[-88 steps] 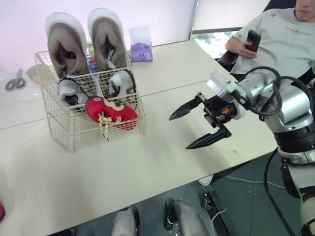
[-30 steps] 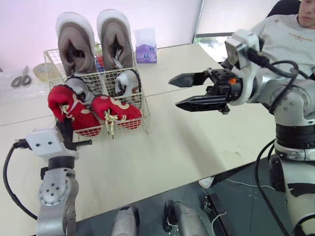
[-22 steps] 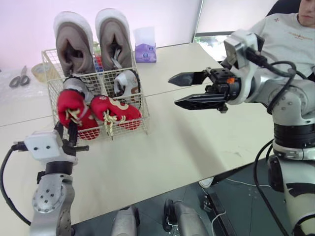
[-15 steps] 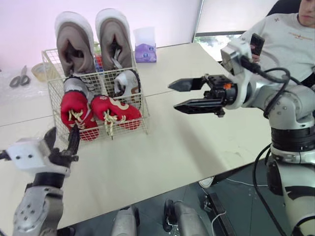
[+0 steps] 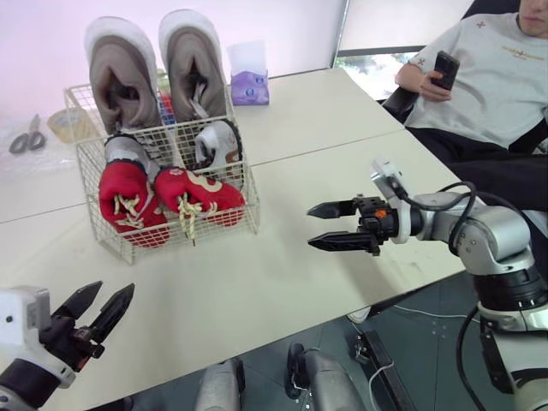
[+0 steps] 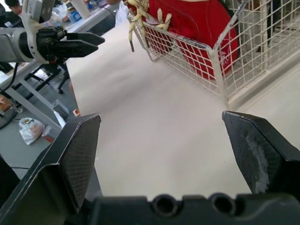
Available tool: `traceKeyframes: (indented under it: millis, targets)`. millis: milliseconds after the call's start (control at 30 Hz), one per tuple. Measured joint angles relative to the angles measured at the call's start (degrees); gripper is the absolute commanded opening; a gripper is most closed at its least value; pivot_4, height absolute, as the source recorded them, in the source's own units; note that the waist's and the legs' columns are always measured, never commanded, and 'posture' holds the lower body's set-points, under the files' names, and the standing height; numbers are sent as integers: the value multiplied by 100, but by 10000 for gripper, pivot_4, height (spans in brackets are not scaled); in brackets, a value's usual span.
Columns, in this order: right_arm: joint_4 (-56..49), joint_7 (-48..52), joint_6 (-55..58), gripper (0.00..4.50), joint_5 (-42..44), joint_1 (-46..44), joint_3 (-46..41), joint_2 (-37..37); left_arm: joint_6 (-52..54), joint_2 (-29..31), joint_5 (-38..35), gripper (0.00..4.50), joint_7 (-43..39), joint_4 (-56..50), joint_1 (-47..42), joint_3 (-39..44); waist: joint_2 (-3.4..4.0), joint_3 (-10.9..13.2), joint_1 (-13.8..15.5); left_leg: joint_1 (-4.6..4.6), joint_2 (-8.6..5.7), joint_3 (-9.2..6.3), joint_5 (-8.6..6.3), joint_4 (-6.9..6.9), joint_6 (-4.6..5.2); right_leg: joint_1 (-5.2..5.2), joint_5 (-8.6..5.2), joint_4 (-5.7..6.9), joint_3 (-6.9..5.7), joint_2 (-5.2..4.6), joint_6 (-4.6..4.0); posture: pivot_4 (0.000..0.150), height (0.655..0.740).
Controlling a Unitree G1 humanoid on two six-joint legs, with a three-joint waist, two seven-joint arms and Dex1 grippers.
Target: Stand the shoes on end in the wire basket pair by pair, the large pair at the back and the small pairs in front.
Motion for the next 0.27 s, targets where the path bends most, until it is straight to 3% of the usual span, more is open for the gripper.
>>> traceKeyframes:
  millis: [267]
  targets:
    - [20,-120,-121,45000,-110,205,-18,5,40,-35,249,29599,-590,350,18,-66,0,0,5,0,3,8,-4,1,0,-3,0,0,14,-3,0,1500,7400]
